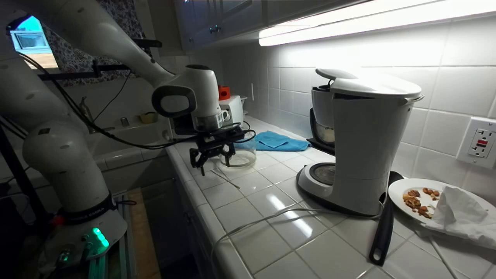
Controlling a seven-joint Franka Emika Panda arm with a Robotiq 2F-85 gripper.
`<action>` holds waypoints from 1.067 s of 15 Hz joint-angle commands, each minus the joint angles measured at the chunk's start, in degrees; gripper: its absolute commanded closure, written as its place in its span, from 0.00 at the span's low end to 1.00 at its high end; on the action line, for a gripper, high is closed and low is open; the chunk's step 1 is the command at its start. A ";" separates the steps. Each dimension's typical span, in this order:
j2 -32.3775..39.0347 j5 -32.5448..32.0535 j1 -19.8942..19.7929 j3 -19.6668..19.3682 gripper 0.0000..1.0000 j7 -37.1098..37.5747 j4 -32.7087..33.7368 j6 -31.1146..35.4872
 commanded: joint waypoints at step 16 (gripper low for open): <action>10.28 3.12 -4.70 1.64 0.06 -5.00 2.69 8.97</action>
